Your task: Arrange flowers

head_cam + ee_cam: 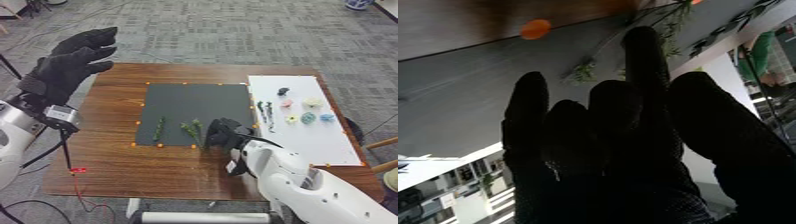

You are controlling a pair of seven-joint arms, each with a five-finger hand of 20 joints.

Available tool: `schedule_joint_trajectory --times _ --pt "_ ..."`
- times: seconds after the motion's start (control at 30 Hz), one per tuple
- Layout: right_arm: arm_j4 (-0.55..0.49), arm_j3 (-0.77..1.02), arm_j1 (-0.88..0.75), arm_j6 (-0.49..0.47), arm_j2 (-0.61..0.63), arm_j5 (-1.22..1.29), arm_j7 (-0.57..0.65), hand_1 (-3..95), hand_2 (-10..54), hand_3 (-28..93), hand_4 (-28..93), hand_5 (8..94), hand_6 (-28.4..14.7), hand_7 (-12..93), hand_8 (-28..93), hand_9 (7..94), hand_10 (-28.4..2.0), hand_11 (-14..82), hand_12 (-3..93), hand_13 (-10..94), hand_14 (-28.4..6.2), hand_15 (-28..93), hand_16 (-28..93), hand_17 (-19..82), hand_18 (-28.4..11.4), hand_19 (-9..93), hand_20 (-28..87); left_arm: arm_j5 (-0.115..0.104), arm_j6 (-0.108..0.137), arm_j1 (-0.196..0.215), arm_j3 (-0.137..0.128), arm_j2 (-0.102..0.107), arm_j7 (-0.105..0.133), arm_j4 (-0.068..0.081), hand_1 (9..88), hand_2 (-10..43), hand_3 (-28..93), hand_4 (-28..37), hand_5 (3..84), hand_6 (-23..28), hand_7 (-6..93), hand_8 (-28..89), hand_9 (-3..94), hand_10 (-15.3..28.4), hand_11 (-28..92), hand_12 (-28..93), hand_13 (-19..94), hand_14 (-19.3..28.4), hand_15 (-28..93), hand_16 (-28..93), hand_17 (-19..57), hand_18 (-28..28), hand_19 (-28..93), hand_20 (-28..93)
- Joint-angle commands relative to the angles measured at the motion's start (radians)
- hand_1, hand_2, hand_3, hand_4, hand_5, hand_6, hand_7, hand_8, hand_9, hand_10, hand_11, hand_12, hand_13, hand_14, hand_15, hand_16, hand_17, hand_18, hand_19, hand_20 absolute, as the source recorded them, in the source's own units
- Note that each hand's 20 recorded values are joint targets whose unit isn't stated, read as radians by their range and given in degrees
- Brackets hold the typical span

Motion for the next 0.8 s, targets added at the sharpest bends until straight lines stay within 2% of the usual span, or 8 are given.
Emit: schedule_joint_trajectory --times 0.03,0.4,0.8 --pt "0.016 -0.017 0.034 0.014 -0.048 -0.035 0.012 21.9 6.9 93 -8 68.5 -2.4 19 -11 74.1 -12.5 54.0 63.6 70 -13.3 83 47 29 -21.2 75 44 -0.005 0.005 -0.012 0.005 0.002 0.004 0.001 25.4 -9.2 63 -28.3 19.0 1.4 19.9 -9 11.4 7.7 20 19 3 10.6 37 -6 -12.1 19.3 33 11" --pt "0.045 -0.042 0.071 0.021 -0.095 -0.036 0.029 21.7 6.8 93 -9 68.7 -2.9 18 -11 74.0 -12.3 54.8 61.9 70 -12.8 82 46 29 -21.1 75 43 -0.004 0.003 -0.028 0.018 0.003 0.003 0.005 25.4 -9.3 63 -28.3 19.0 1.4 19.9 -9 11.4 7.8 20 19 3 10.6 37 -6 -12.2 19.3 33 11" --pt "0.1 -0.085 0.104 0.049 -0.081 -0.042 0.044 21.6 7.1 93 -9 68.8 -2.9 18 -11 74.0 -12.4 54.9 61.9 70 -12.8 82 47 29 -21.1 75 43 -0.003 0.005 -0.023 0.017 0.0 0.005 0.005 25.2 -9.3 63 -28.3 19.0 1.4 19.8 -9 11.4 7.7 20 19 3 10.6 37 -6 -12.3 19.3 33 11"
